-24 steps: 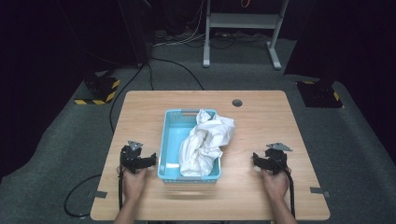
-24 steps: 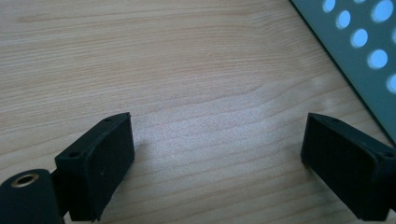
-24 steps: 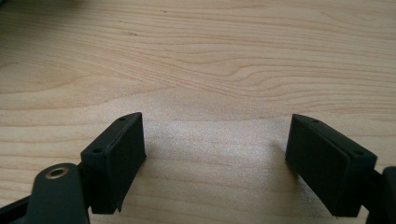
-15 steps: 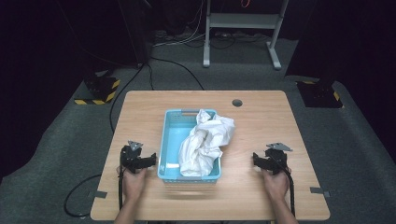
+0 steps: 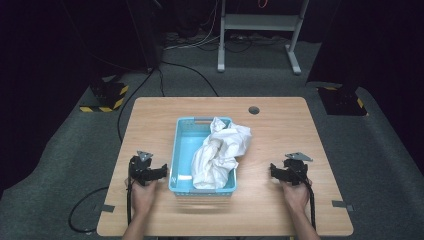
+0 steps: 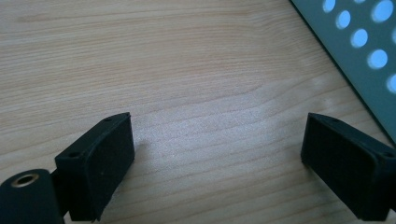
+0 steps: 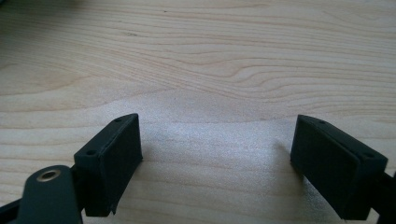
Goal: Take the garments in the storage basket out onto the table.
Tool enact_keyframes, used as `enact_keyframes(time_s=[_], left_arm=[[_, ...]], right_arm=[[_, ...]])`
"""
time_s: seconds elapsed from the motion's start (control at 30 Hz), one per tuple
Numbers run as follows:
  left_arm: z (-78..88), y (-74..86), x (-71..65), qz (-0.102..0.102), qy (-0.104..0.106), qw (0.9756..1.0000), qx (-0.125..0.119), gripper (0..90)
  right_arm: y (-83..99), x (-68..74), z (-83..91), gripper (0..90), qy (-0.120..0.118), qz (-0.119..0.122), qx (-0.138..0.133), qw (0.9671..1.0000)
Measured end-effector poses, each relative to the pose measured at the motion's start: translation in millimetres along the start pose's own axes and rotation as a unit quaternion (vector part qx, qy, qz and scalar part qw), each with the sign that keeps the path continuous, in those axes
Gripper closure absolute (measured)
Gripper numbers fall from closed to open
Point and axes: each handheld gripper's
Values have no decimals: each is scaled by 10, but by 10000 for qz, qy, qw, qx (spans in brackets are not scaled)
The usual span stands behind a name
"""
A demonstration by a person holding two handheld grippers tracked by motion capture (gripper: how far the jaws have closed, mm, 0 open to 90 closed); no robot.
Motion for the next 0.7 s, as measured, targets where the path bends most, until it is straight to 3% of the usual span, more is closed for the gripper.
enact_keyframes(time_s=[0.17, 0.23, 0.37, 0.7], left_arm=[[0, 0, 0, 1, 0, 10000, 0, 97], [0, 0, 0, 1, 0, 10000, 0, 98], [0, 0, 1, 0, 1, 10000, 0, 98], [-1, -1, 1, -1, 1, 10000, -2, 98]], right_arm=[[-3, 5, -2, 131, -22, 30, 25, 10000], [-10, 3, -3, 115, -84, 64, 58, 9999], [-22, -31, 21, 103, -362, -88, 65, 9993], [-51, -32, 115, 104, -541, -18, -48, 9985]])
Point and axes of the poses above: each handheld gripper's, and its own axes: z roughly backward along the jaws, y roughly out of its underside, x roughly to its left, and after that the axes turned 3 degrees about x, right-handed
